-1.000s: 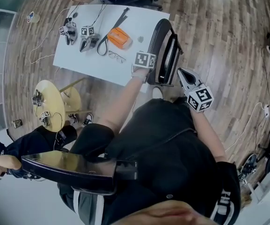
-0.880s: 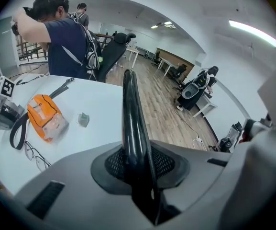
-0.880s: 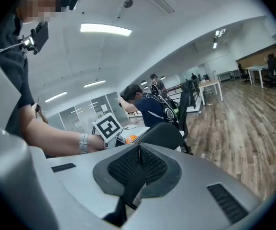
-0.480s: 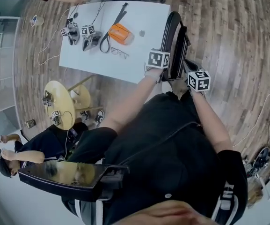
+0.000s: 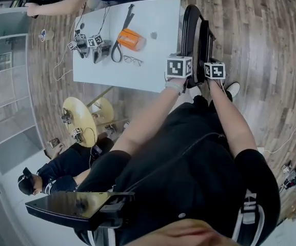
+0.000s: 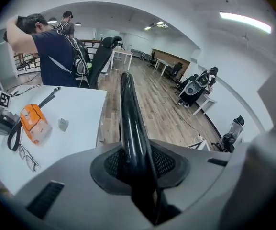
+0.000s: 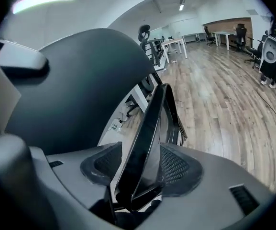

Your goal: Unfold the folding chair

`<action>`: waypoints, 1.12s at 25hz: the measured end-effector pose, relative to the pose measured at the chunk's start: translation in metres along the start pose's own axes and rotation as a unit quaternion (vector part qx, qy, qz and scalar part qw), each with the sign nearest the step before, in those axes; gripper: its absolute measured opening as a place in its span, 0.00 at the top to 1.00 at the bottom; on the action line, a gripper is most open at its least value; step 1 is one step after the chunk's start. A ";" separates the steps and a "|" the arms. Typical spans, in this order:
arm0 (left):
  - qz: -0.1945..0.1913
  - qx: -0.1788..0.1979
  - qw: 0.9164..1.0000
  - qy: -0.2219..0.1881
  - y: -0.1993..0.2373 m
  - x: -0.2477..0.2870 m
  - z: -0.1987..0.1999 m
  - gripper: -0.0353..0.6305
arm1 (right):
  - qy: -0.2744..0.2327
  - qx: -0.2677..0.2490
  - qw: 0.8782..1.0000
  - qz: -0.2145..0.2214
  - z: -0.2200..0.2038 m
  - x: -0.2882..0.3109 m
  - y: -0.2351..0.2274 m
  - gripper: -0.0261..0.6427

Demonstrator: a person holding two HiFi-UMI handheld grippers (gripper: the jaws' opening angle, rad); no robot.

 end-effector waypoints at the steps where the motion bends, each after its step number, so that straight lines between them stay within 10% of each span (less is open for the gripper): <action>1: 0.000 -0.001 1.000 -0.003 -0.003 0.000 0.001 0.83 | -0.002 0.005 1.000 -0.006 0.002 0.006 -0.002 0.61; 14: 0.002 0.004 1.000 -0.024 -0.024 0.001 0.002 0.82 | 0.050 -0.024 0.993 -0.101 -0.004 0.050 -0.007 0.53; 28: -0.018 -0.008 0.999 -0.028 -0.002 0.000 -0.001 0.82 | 0.057 0.002 0.995 -0.078 -0.022 0.041 -0.042 0.64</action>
Point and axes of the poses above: the fingertips, and each gripper's own axes: x forward along the fingers, y to its left, z out of its top, the point moved 3 cm from there along -x, backward along the fingers, and after that the axes turned 3 degrees about -x, right-handed, at the moved point
